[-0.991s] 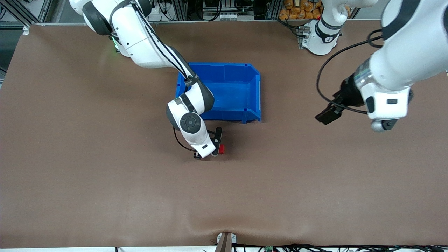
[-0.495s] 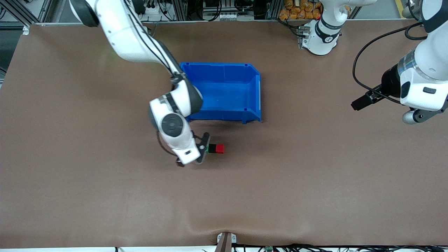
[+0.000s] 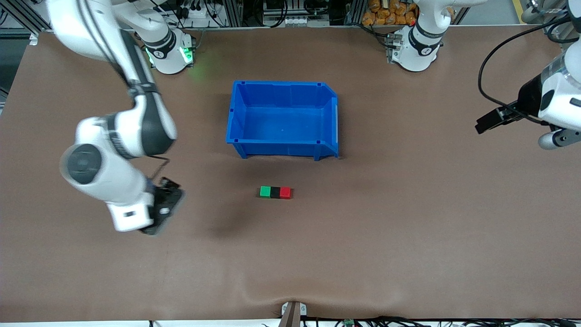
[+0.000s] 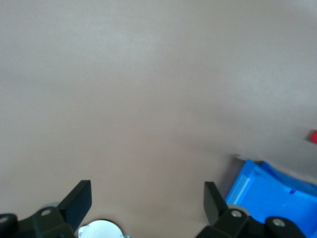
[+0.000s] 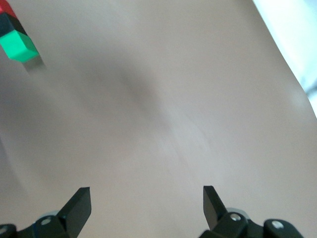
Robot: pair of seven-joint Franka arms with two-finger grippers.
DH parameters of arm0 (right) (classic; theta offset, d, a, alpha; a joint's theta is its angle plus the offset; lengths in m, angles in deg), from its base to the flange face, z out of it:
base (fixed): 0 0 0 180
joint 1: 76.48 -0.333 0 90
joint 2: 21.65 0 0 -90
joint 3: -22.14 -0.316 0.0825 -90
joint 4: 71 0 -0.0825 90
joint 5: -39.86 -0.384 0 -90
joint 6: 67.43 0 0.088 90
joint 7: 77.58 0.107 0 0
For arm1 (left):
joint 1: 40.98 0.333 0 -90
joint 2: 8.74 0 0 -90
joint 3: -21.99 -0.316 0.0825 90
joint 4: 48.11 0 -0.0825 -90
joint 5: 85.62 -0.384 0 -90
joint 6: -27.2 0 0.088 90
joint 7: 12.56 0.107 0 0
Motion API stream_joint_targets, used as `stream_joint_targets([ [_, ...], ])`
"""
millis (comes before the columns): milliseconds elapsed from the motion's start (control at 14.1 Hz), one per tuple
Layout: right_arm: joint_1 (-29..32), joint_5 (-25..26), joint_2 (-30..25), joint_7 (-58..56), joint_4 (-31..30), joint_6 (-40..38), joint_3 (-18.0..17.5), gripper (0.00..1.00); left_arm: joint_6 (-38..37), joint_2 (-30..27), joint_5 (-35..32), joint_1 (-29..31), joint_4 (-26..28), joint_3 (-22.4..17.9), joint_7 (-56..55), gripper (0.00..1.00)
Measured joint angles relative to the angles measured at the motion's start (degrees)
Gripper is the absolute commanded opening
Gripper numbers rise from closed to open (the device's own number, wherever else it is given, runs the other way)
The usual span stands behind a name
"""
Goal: Attach green and red cubes to black cube
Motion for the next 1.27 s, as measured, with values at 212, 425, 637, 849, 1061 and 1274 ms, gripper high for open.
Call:
stream_joint_targets([
  [212, 4.9, 0.0, -3.7, 4.1, 0.0, -5.7, 0.0, 1.00, 1.3, -5.1, 0.0, 1.3, 6.1, 0.0, 6.4, 1.00],
  [425, 7.1, 0.0, -8.1, 11.6, 0.0, -13.0, 0.0, 1.00, 1.5, -8.5, 0.0, 2.4, 9.5, -0.2, 11.2, 1.00],
  [637, 8.8, 0.0, -13.3, 15.9, -1.1, -16.3, 0.0, 1.00, 1.6, -10.0, 0.0, 3.0, 10.8, -0.2, 11.7, 1.00],
  [849, 11.2, 0.0, -20.7, 21.4, -5.9, -17.1, 0.0, 1.00, 1.6, -11.0, 0.0, 3.3, 11.2, -0.3, 11.7, 1.00],
  [1061, 12.8, 0.0, -27.4, 29.3, -11.8, -17.6, -0.1, 1.00, 1.8, -11.6, 0.0, 3.9, 11.1, -0.3, 11.8, 1.00],
  [1274, 13.6, 0.1, -30.4, 36.9, -13.3, -21.7, -0.3, 1.00, 1.8, -11.7, 0.0, 3.9, 11.1, -0.1, 11.9, 1.00],
])
